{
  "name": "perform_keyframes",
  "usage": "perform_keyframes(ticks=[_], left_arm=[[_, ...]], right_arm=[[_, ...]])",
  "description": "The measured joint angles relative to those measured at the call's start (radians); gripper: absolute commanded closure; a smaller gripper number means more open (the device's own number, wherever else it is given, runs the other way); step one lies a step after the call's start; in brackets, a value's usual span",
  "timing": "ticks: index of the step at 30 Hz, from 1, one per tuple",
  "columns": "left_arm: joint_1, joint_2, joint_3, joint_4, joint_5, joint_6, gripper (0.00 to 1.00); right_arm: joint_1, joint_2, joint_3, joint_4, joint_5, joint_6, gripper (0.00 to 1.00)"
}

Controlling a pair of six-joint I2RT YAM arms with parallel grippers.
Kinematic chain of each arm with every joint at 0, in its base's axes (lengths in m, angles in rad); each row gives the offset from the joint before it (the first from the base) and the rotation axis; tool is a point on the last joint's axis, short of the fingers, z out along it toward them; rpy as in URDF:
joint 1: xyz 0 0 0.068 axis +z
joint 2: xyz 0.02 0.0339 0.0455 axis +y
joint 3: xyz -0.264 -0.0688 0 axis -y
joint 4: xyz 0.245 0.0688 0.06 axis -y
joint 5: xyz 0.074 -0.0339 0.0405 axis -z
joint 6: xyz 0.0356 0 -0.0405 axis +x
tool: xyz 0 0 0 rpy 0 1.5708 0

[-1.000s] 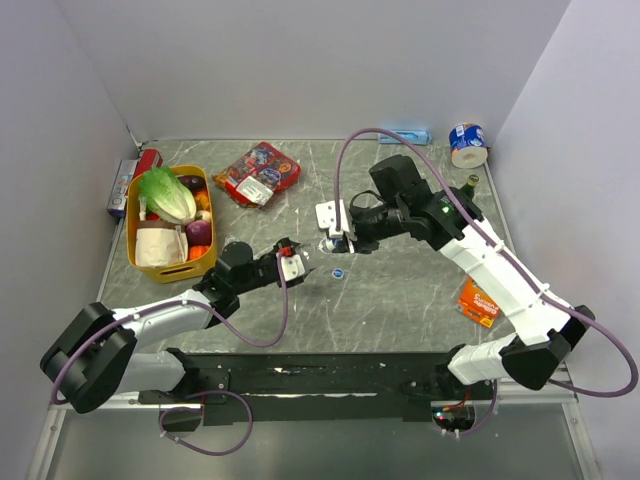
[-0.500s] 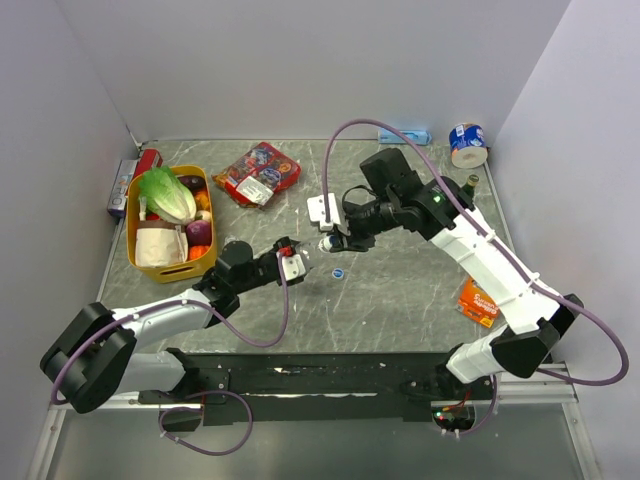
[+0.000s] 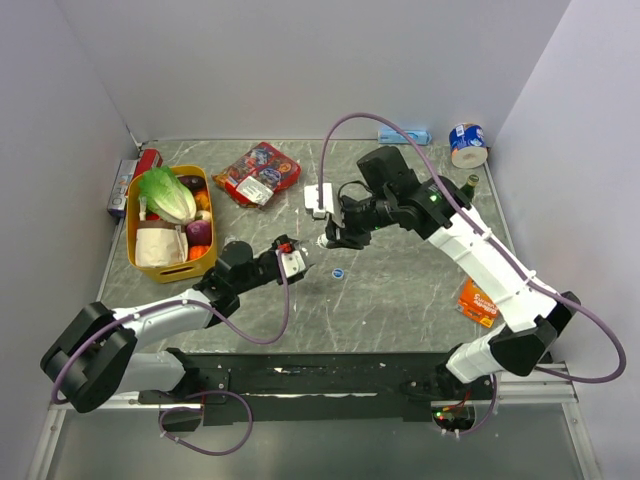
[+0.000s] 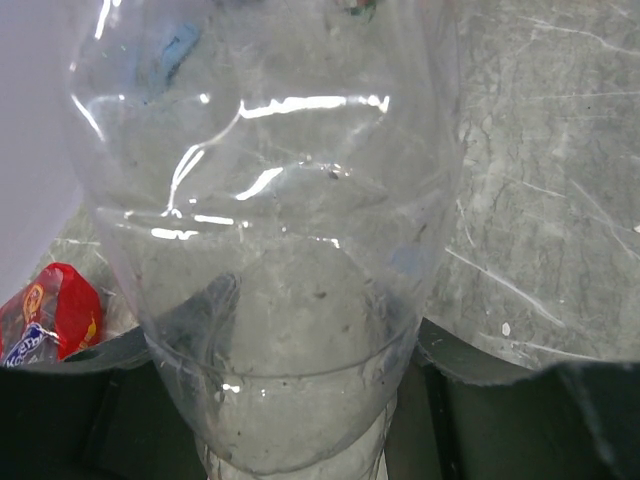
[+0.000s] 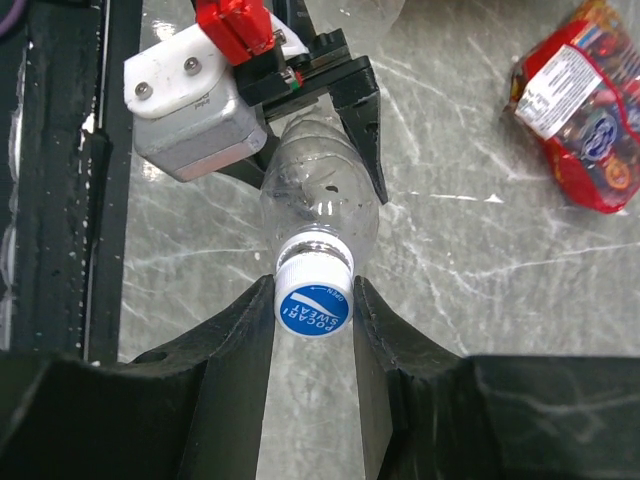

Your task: Screw on the bottle caps

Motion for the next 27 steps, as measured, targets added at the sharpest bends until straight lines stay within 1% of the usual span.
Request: perform_keyframes(ticks=[5,9,10,16,23,27], left_arm=[[0.0,0.008,0.0,-0.001,-0.024,-0.006,0.99],[-0.002,0.022,0.0,0.004,-0.064,-0.027,0.99],[-0.002,0.024,0.0,0.005,-0.073,-0.029,0.99],[-0.024,0.039,-0.001,0.014,-0.157,-0.094,0.99],[-0.032,0.039,-0.001,0.02,-0.186,-0.158,0.99],[-0.032,0.039,-0.001,0.015,-0.195,-0.166,0.99]], right_arm=[[0.0,0.037,0.033,-0.008,0.029,0.074,0.7],[-0.005,0.1,0.103,-0.04,0.06,0.184,0.7],[-0.008,0.115,0.117,-0.046,0.068,0.216,0.69],[-0.027,0.138,0.123,-0.02,0.104,0.382,0.68],[-0.058,0.155,0.131,0.012,0.09,0.539,0.68],[-0.074,0.179,0.155,0.003,0.071,0.607,0.69]])
